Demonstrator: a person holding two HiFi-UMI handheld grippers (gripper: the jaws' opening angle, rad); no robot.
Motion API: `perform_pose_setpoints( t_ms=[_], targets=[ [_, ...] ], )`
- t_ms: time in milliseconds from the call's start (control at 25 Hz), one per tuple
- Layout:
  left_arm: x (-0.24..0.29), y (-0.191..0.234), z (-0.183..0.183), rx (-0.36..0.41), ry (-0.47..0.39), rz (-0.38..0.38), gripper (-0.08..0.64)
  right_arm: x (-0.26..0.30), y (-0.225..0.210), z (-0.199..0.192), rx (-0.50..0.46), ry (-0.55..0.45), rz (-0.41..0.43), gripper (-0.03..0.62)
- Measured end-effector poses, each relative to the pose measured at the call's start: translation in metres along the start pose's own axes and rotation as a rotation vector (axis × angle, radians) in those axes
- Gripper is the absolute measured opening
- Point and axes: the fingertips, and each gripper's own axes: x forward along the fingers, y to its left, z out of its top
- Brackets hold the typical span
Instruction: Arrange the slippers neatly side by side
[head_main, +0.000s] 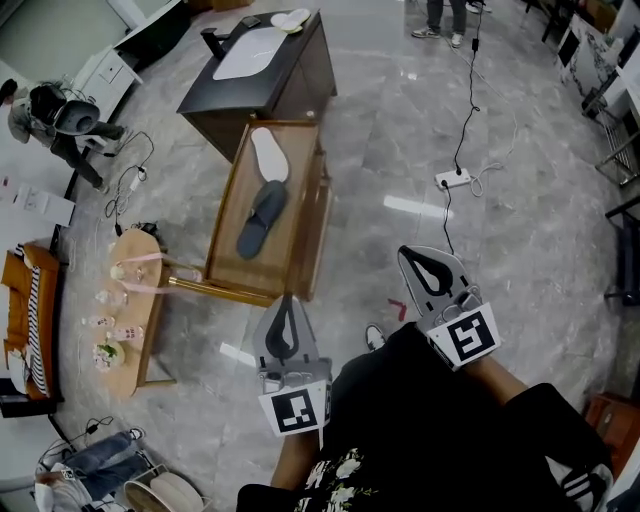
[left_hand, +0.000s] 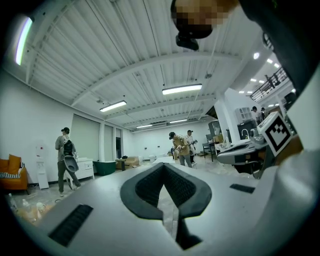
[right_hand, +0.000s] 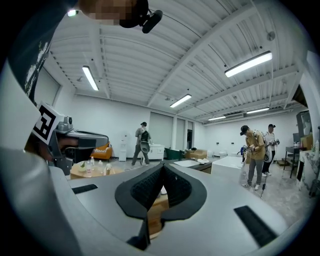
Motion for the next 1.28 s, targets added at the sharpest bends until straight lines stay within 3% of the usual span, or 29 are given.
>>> perform_pose_setpoints(
  t_ms=[440,1280],
  targets=[
    [0.006,0.006,-0.013,-0.028,0.019,-0.009,0.002,-0.001,0.003,-0.012,0.006,0.060,-0.019,-0.002],
    [0.050,0.048,-0.012,0.011,0.054,0.119,0.002,0.083,-0.016,-0.007,0.008,0.052,0.116,-0.002]
  ],
)
